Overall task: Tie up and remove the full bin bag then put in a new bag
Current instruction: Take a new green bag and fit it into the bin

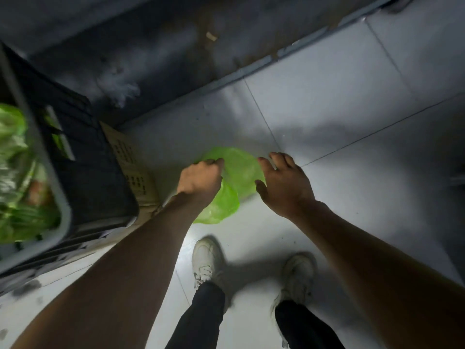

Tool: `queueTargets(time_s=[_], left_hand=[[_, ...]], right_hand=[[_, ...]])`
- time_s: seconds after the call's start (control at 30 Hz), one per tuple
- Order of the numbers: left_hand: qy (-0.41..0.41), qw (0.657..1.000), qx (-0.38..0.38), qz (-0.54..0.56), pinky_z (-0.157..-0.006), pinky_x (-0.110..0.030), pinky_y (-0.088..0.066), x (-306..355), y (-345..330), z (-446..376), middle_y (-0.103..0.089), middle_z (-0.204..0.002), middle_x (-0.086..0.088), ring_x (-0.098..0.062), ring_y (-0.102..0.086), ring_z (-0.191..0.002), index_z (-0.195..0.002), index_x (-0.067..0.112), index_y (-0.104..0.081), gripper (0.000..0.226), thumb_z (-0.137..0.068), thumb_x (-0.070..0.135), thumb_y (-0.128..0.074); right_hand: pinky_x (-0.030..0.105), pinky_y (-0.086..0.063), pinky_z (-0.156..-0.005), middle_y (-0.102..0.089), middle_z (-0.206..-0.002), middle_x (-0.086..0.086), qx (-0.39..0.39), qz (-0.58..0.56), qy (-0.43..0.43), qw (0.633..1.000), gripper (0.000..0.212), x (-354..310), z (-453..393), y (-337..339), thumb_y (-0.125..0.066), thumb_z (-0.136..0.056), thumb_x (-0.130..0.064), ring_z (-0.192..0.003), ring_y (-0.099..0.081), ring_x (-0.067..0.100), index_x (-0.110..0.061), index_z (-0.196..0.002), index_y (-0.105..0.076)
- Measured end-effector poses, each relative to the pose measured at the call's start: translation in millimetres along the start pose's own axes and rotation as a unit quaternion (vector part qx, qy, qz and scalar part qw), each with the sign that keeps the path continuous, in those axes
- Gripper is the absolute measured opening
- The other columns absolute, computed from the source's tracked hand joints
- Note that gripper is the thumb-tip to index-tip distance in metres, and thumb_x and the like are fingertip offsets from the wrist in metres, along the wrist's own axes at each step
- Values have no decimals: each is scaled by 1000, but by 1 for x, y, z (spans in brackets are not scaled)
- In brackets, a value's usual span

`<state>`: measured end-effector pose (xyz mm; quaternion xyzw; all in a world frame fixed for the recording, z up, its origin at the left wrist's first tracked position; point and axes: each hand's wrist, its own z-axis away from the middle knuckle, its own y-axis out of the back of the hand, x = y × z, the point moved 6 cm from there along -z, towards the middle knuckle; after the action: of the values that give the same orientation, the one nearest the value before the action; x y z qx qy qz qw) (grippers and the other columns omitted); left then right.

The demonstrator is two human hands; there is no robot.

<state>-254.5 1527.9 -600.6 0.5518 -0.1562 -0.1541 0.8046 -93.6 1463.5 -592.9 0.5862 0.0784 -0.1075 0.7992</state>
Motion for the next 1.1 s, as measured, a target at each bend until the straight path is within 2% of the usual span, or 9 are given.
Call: queueTargets(time_s=[0.13,0.3,0.4,0.57,0.73,0.87,1.03,1.1], left_hand=[[14,1000,26,12,-72,-42,-52,27,96,31,-69,-104,-9,-41,-67,-91,-110,21,-57,26,-85,19,-54],[41,997,48,38,-66,-42,-46,49,211,70,-66,-100,-20,-46,-64,-88,-102,17,-58,19,-84,19,-53],[68,994,67,49,-65,-39,-40,57,271,98,-65,-102,-22,-46,-63,-91,-104,17,-59,20,-87,19,-51],[111,985,112,68,-70,-45,-46,63,354,159,-64,-108,-25,-49,-62,-95,-114,18,-58,26,-90,19,-48],[148,976,141,75,-67,-45,-43,56,412,218,-64,-101,-30,-53,-61,-91,-107,8,-57,21,-90,15,-46],[167,972,148,69,-72,-46,-47,47,448,268,-65,-107,-26,-49,-61,-96,-110,10,-61,26,-89,14,-47],[191,957,197,92,-66,-42,-43,30,479,336,-66,-103,-25,-49,-61,-92,-110,13,-61,25,-87,16,-53],[202,950,216,99,-69,-44,-47,20,488,362,-67,-102,-26,-49,-62,-91,-108,13,-61,25,-86,19,-53]], right_hand=[[41,-38,-103,-41,-144,11,13,-7,4,1000,59,-7,28,93,-47,-90,-43,-134,-34,30,-16,-142,-40],[41,-37,-103,-42,-144,14,46,0,32,998,61,-21,66,212,-49,-89,-43,-133,-35,32,-14,-142,-41],[42,-38,-102,-43,-142,13,70,10,47,996,59,-31,87,280,-50,-87,-42,-131,-36,32,-15,-139,-44],[42,-40,-100,-45,-140,13,110,28,80,990,56,-55,129,371,-53,-85,-39,-130,-38,33,-14,-135,-48],[43,-42,-99,-45,-139,11,136,36,100,985,59,-89,168,428,-56,-85,-41,-127,-40,32,-15,-137,-46],[43,-42,-101,-43,-141,11,146,38,119,981,60,-122,197,457,-56,-87,-41,-129,-38,32,-16,-140,-43],[44,-41,-100,-40,-145,12,160,52,150,974,59,-166,232,487,-57,-87,-41,-131,-37,32,-15,-138,-44],[44,-40,-102,-41,-144,13,163,56,174,970,58,-188,244,495,-57,-87,-40,-132,-36,33,-15,-138,-44]])
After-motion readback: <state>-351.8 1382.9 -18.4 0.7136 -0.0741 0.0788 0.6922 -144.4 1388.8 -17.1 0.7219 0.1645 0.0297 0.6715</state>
